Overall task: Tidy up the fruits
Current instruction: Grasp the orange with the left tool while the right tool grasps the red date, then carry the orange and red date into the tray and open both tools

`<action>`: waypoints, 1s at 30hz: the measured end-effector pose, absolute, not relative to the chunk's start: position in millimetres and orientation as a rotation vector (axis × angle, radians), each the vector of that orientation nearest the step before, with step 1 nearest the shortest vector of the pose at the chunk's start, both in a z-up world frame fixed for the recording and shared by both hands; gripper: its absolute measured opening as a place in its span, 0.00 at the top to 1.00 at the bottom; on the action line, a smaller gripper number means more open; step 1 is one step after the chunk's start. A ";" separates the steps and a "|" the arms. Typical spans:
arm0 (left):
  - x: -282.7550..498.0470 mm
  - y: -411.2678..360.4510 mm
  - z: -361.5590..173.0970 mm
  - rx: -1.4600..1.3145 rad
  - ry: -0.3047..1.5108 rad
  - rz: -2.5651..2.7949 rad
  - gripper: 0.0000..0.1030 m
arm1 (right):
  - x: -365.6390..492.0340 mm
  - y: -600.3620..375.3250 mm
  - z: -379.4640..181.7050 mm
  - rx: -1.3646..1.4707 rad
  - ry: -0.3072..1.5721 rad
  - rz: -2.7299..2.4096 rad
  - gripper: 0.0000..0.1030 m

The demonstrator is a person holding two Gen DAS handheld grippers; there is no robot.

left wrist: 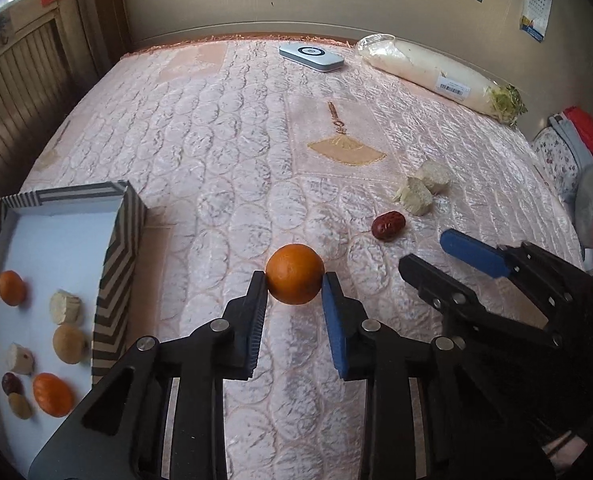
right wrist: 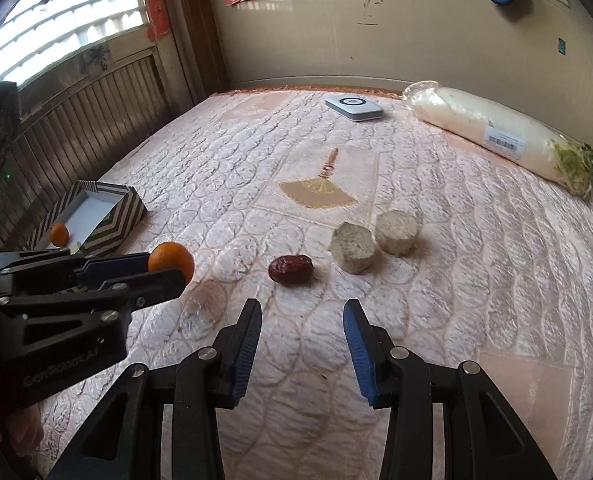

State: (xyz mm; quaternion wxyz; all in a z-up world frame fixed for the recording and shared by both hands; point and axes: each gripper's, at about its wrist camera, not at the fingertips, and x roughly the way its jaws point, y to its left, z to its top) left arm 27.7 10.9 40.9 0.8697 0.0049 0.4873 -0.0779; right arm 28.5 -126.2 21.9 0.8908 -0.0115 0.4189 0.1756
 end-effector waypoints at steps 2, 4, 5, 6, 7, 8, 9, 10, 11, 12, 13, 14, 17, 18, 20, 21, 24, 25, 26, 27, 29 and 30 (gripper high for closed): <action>20.9 18.6 43.4 -0.005 1.018 -0.164 0.73 | 36.8 -117.4 18.4 -0.040 0.873 0.377 0.60; 15.6 24.5 46.4 -0.010 1.012 -0.162 0.73 | 46.1 -107.8 14.1 -0.070 0.879 0.378 0.60; 13.4 27.2 47.9 -0.011 1.007 -0.160 0.73 | 50.4 -104.3 12.1 -0.085 0.876 0.372 0.60; 11.9 29.5 49.1 -0.013 1.005 -0.157 0.73 | 53.4 -102.0 10.5 -0.097 0.871 0.365 0.60; 10.1 32.3 50.3 -0.016 1.004 -0.157 0.73 | 57.0 -100.0 8.0 -0.105 0.872 0.359 0.62; 9.0 34.5 51.4 -0.019 1.003 -0.158 0.73 | 59.1 -100.1 5.6 -0.105 0.879 0.356 0.68; 8.0 36.8 52.3 -0.022 1.001 -0.158 0.73 | 60.4 -99.9 3.8 -0.109 0.882 0.346 0.73; 6.6 39.0 53.4 -0.024 0.996 -0.157 0.73 | 59.8 -100.0 4.4 -0.109 0.879 0.342 0.73; 5.3 41.0 54.1 -0.025 0.991 -0.155 0.73 | 59.2 -100.6 4.8 -0.101 0.886 0.345 0.73; 4.0 43.0 54.6 -0.027 0.987 -0.153 0.73 | 56.5 -101.0 6.0 -0.100 0.886 0.349 0.73; 2.6 45.0 54.8 -0.031 0.986 -0.154 0.73 | 53.5 -101.3 7.2 -0.105 0.883 0.346 0.73; 1.3 46.9 54.8 -0.036 0.987 -0.155 0.73 | 49.4 -102.0 8.6 -0.108 0.878 0.339 0.73; -4.0 52.7 55.8 -0.042 0.981 -0.150 0.73 | 33.1 -104.0 15.6 -0.088 0.858 0.338 0.73; -5.9 54.7 56.8 -0.042 0.976 -0.145 0.73 | 26.6 -104.5 19.0 -0.078 0.848 0.337 0.73; -10.3 58.9 58.9 -0.043 0.967 -0.138 0.73 | 15.6 -102.2 24.5 -0.068 0.832 0.340 0.73; -13.0 61.2 60.5 -0.043 0.960 -0.133 0.73 | 9.2 -100.6 27.5 -0.065 0.822 0.343 0.73; -20.4 67.6 65.6 -0.038 0.937 -0.114 0.73 | -7.2 -94.0 34.7 -0.054 0.801 0.350 0.73; -23.3 70.3 67.3 -0.037 0.929 -0.108 0.73 | -11.9 -90.4 36.8 -0.055 0.795 0.356 0.73; -25.6 71.9 68.3 -0.035 0.924 -0.103 0.73 | -15.7 -87.1 38.4 -0.056 0.791 0.359 0.73; -28.7 74.0 69.3 -0.032 0.918 -0.096 0.73 | -19.0 -83.6 39.9 -0.058 0.789 0.362 0.73; -33.5 78.5 70.3 -0.027 0.907 -0.083 0.73 | -25.8 -75.1 42.6 -0.063 0.785 0.377 0.73; -36.2 81.0 70.7 -0.025 0.902 -0.076 0.73 | -27.7 -71.7 42.9 -0.067 0.783 0.382 0.73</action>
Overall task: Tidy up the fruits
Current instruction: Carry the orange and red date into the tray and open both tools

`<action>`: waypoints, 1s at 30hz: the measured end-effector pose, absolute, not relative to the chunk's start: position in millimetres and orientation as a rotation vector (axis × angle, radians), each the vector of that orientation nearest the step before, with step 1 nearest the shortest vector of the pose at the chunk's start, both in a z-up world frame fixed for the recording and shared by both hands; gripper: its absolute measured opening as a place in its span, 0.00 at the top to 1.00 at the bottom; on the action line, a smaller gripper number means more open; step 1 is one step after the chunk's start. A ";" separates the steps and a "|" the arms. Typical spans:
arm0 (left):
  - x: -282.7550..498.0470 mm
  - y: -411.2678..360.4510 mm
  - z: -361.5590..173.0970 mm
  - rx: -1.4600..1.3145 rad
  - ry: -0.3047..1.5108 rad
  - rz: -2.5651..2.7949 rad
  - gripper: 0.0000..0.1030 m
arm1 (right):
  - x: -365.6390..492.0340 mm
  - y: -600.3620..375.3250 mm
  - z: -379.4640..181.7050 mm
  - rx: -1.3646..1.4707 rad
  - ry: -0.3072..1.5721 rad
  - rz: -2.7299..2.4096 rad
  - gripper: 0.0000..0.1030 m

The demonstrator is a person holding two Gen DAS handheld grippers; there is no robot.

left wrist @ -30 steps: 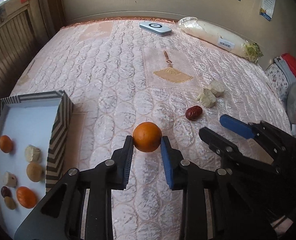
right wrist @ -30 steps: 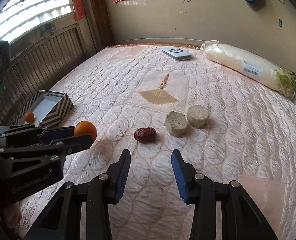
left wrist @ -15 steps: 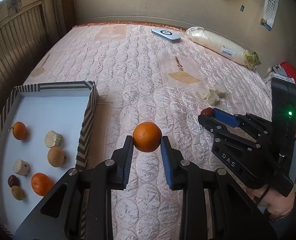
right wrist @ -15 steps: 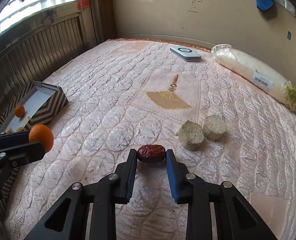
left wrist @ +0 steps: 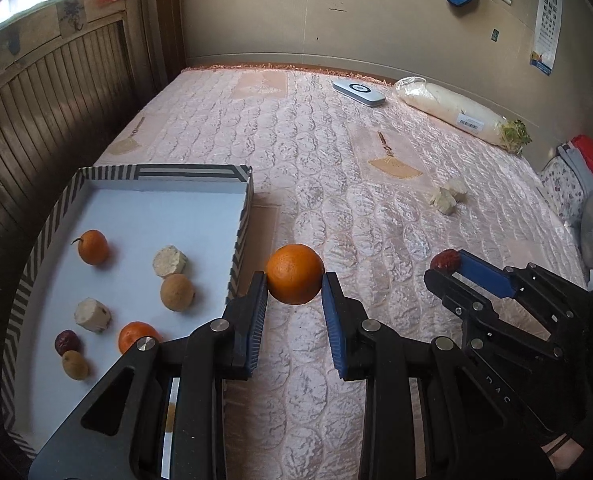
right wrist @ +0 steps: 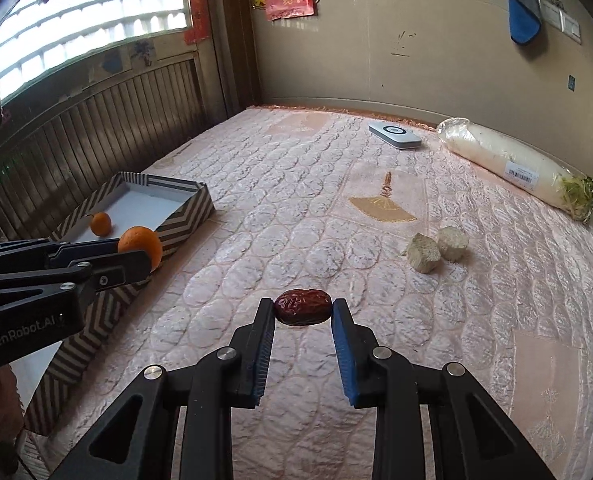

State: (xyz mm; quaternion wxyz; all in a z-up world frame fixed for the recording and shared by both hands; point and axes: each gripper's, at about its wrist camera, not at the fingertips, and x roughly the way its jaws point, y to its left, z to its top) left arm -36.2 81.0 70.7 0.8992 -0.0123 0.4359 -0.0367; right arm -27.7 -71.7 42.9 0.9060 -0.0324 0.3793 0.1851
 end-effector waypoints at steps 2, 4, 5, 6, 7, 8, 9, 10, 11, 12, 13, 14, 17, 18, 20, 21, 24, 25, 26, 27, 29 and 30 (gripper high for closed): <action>-41.4 87.7 70.9 -0.027 0.896 -0.061 0.73 | -32.9 -62.6 45.2 -0.082 0.778 0.393 0.73; -45.2 94.6 70.6 -0.030 0.892 -0.046 0.74 | -37.4 -53.9 47.8 -0.089 0.772 0.411 0.73; -47.0 99.2 70.5 -0.032 0.890 -0.037 0.73 | -39.6 -49.3 49.1 -0.095 0.769 0.419 0.73; -49.1 103.3 70.6 -0.034 0.888 -0.029 0.73 | -40.9 -45.6 50.1 -0.100 0.767 0.424 0.73; -51.3 108.0 70.7 -0.036 0.885 -0.020 0.73 | -42.4 -40.8 51.1 -0.106 0.765 0.432 0.73; -53.5 113.1 70.9 -0.040 0.883 -0.011 0.73 | -43.9 -36.9 52.0 -0.111 0.764 0.438 0.73; -55.3 117.7 70.8 -0.043 0.880 -0.001 0.73 | -44.9 -32.8 52.7 -0.115 0.763 0.445 0.73; -57.4 122.3 71.0 -0.045 0.877 0.008 0.73 | -46.1 -28.0 53.4 -0.119 0.763 0.454 0.73; -59.4 126.7 71.2 -0.045 0.875 0.017 0.73 | -47.4 -23.0 54.1 -0.125 0.762 0.463 0.73; -61.8 132.3 71.1 -0.047 0.873 0.027 0.74 | -48.4 -18.1 54.9 -0.131 0.761 0.470 0.73; -63.7 136.3 71.1 -0.049 0.872 0.035 0.74 | -49.2 -13.2 55.8 -0.138 0.760 0.478 0.73; -65.6 140.8 70.7 -0.050 0.872 0.043 0.74 | -50.0 -8.3 56.0 -0.144 0.759 0.487 0.73; -70.0 154.4 69.7 -0.058 0.872 0.065 0.74 | -53.1 5.3 56.7 -0.161 0.756 0.511 0.73; -71.8 159.4 69.5 -0.063 0.872 0.072 0.74 | -54.2 10.2 57.0 -0.166 0.755 0.519 0.73; -75.5 170.1 68.9 -0.071 0.868 0.089 0.74 | -57.1 21.3 57.2 -0.183 0.755 0.538 0.73; -77.1 175.0 68.5 -0.074 0.867 0.097 0.74 | -58.9 26.8 57.6 -0.190 0.753 0.546 0.73; -82.2 189.9 66.8 -0.088 0.871 0.116 0.74 | -63.8 41.7 58.6 -0.208 0.750 0.574 0.73; -84.4 195.3 66.1 -0.091 0.872 0.124 0.74 | -65.9 47.9 58.7 -0.217 0.748 0.583 0.73; -86.2 199.2 65.3 -0.093 0.871 0.129 0.74 | -67.7 52.5 59.1 -0.223 0.747 0.591 0.73; -88.2 204.0 65.1 -0.097 0.871 0.136 0.74 | -69.4 57.7 59.1 -0.228 0.746 0.602 0.73; -92.5 214.6 64.2 -0.108 0.871 0.148 0.74 | -73.4 68.9 58.7 -0.236 0.746 0.626 0.73; -94.9 219.3 63.8 -0.114 0.873 0.152 0.74 | -75.2 73.9 58.2 -0.241 0.747 0.636 0.73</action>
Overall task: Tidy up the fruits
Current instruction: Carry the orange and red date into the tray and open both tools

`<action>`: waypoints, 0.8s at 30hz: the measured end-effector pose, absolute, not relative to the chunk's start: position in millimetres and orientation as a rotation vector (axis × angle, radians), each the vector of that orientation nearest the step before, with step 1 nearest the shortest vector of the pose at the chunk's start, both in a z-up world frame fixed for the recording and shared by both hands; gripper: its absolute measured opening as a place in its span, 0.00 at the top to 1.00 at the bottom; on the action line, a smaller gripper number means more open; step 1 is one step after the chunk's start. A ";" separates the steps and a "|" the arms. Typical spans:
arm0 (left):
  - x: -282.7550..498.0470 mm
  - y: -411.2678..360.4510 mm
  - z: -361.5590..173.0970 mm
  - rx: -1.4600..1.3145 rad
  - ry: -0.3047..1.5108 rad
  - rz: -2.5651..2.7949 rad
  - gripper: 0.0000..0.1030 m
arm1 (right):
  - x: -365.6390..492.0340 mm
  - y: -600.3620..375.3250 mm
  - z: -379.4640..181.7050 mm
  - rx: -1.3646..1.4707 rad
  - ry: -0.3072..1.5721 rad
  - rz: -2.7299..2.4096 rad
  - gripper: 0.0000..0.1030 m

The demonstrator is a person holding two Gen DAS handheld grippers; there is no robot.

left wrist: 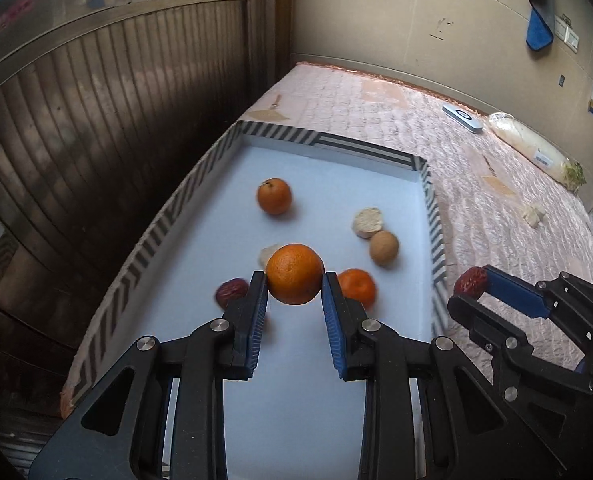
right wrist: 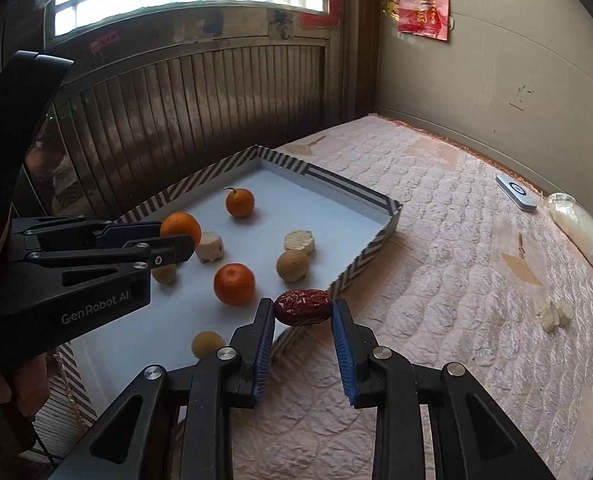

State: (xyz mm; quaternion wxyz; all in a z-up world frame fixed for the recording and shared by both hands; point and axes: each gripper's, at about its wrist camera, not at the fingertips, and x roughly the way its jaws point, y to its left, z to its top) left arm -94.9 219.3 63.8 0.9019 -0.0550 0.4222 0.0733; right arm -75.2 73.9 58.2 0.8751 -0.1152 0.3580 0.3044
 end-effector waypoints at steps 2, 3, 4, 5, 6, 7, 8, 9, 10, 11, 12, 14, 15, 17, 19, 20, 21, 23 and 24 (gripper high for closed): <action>-100.6 229.4 62.3 -0.121 0.880 0.157 0.74 | -79.7 84.9 56.7 -0.255 0.751 0.659 0.73; -103.0 233.0 61.5 -0.126 0.883 0.158 0.74 | -82.6 91.1 55.9 -0.266 0.751 0.674 0.73; -106.1 237.9 60.3 -0.131 0.888 0.161 0.74 | -85.3 96.3 55.4 -0.273 0.752 0.688 0.73; -108.8 242.1 59.0 -0.138 0.894 0.160 0.74 | -87.6 100.9 54.8 -0.277 0.754 0.701 0.73; -111.3 245.4 58.0 -0.146 0.898 0.159 0.74 | -88.9 105.1 53.4 -0.279 0.757 0.713 0.73; -113.4 249.0 56.8 -0.153 0.904 0.161 0.74 | -90.2 108.7 52.1 -0.282 0.759 0.725 0.73; -115.5 251.7 55.5 -0.154 0.908 0.164 0.74 | -91.5 112.4 51.1 -0.286 0.762 0.734 0.73; -117.8 254.1 54.0 -0.154 0.911 0.167 0.74 | -92.8 116.2 49.8 -0.290 0.764 0.743 0.73; -119.8 256.6 52.3 -0.157 0.915 0.171 0.74 | -94.2 120.2 48.2 -0.294 0.767 0.756 0.73; -121.3 258.6 50.9 -0.160 0.919 0.172 0.74 | -95.1 123.5 46.8 -0.297 0.771 0.769 0.73; -122.5 260.4 49.1 -0.164 0.923 0.174 0.74 | -95.5 126.5 45.2 -0.300 0.776 0.780 0.73; -123.7 263.2 45.2 -0.172 0.931 0.179 0.74 | -98.4 133.7 42.3 -0.309 0.782 0.800 0.73; -123.9 264.5 43.2 -0.177 0.937 0.179 0.74 | -99.4 137.3 40.3 -0.317 0.787 0.809 0.73; -123.9 266.0 40.3 -0.183 0.944 0.180 0.74 | -101.2 143.7 36.1 -0.334 0.798 0.823 0.73; -122.9 266.4 38.5 -0.183 0.950 0.182 0.74 | -103.7 151.0 32.1 -0.359 0.802 0.838 0.73; -122.7 266.7 37.6 -0.184 0.952 0.182 0.74 | -104.6 154.4 30.0 -0.373 0.805 0.843 0.73; -122.1 266.9 36.7 -0.184 0.954 0.183 0.74 | -105.5 156.4 28.7 -0.384 0.808 0.846 0.73; -121.1 267.3 35.0 -0.184 0.959 0.186 0.74 | -106.5 161.7 24.9 -0.402 0.813 0.853 0.73; -120.9 267.8 34.3 -0.184 0.962 0.188 0.74 | -106.3 163.0 23.1 -0.407 0.819 0.857 0.73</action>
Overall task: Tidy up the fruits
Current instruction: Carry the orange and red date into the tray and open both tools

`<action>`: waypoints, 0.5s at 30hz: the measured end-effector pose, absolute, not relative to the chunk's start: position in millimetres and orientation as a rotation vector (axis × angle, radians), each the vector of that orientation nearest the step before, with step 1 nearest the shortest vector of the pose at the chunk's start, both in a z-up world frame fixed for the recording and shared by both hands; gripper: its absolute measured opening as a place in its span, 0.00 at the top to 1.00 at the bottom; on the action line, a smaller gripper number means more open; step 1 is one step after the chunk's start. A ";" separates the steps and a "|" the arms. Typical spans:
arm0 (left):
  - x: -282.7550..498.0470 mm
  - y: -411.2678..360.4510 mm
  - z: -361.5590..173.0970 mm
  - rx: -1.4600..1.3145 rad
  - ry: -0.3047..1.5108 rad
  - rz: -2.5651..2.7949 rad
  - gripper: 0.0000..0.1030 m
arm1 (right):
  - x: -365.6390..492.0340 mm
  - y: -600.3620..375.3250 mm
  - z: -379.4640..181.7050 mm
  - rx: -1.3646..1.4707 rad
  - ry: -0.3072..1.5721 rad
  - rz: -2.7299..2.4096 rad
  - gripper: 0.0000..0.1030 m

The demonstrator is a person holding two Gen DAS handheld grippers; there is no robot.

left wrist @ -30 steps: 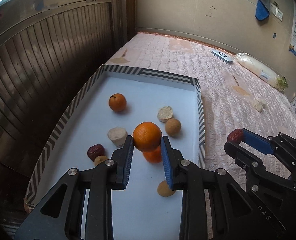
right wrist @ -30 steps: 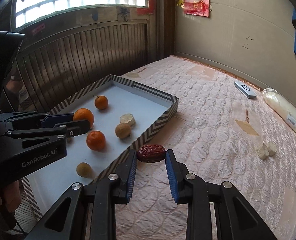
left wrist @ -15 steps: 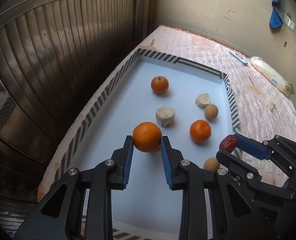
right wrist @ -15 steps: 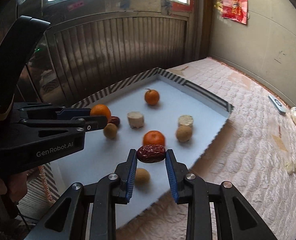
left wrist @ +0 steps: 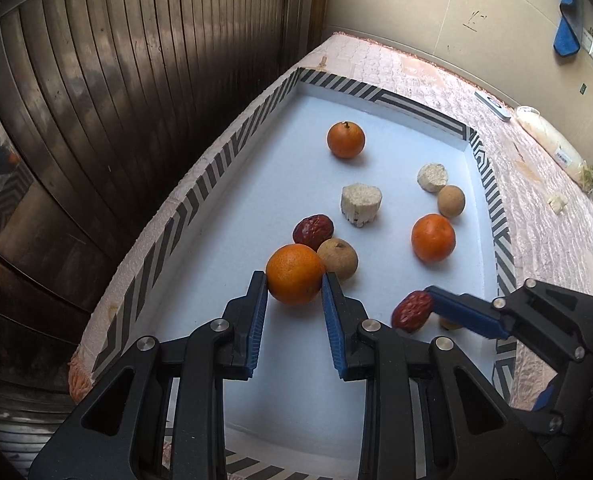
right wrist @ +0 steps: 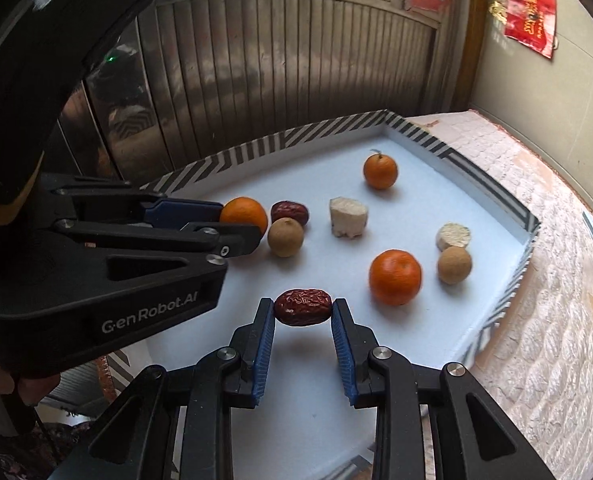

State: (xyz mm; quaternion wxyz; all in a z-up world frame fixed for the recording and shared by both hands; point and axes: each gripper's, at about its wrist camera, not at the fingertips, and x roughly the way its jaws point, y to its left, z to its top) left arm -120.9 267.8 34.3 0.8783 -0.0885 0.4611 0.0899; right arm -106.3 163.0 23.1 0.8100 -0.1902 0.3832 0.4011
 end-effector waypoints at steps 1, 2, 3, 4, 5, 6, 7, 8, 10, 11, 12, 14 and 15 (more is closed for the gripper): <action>-120.7 268.2 33.5 -0.184 0.964 0.191 0.74 | -106.2 164.9 20.7 -0.411 0.827 0.861 0.73; -119.5 268.2 32.7 -0.183 0.967 0.195 0.74 | -106.2 166.7 18.4 -0.417 0.833 0.864 0.73; -119.7 268.9 32.1 -0.188 0.967 0.197 0.73 | -106.3 168.6 16.9 -0.421 0.837 0.866 0.73; -118.6 269.8 31.6 -0.194 0.965 0.198 0.73 | -106.9 170.0 14.9 -0.426 0.841 0.872 0.73; -118.2 269.8 31.6 -0.194 0.966 0.200 0.73 | -106.5 172.2 13.4 -0.431 0.846 0.876 0.73; -117.9 269.5 31.7 -0.192 0.964 0.201 0.73 | -106.3 172.5 14.1 -0.429 0.840 0.877 0.73; -117.6 269.3 31.5 -0.192 0.964 0.205 0.73 | -105.7 172.5 14.3 -0.427 0.843 0.877 0.72; -117.1 269.3 31.2 -0.194 0.965 0.207 0.72 | -104.9 172.1 14.4 -0.421 0.849 0.877 0.72; -116.1 269.6 31.0 -0.195 0.965 0.211 0.72 | -104.6 169.9 15.9 -0.408 0.852 0.881 0.69; -115.9 269.5 31.2 -0.194 0.965 0.215 0.71 | -105.1 168.2 16.9 -0.408 0.849 0.876 0.69; -115.7 269.7 31.5 -0.194 0.965 0.221 0.68 | -106.1 165.0 18.1 -0.409 0.844 0.871 0.68; -116.2 269.1 34.0 -0.196 0.954 0.226 0.57 | -107.2 160.7 21.7 -0.401 0.833 0.867 0.68; -116.8 268.4 35.5 -0.199 0.945 0.228 0.48 | -107.6 158.5 23.0 -0.394 0.829 0.865 0.68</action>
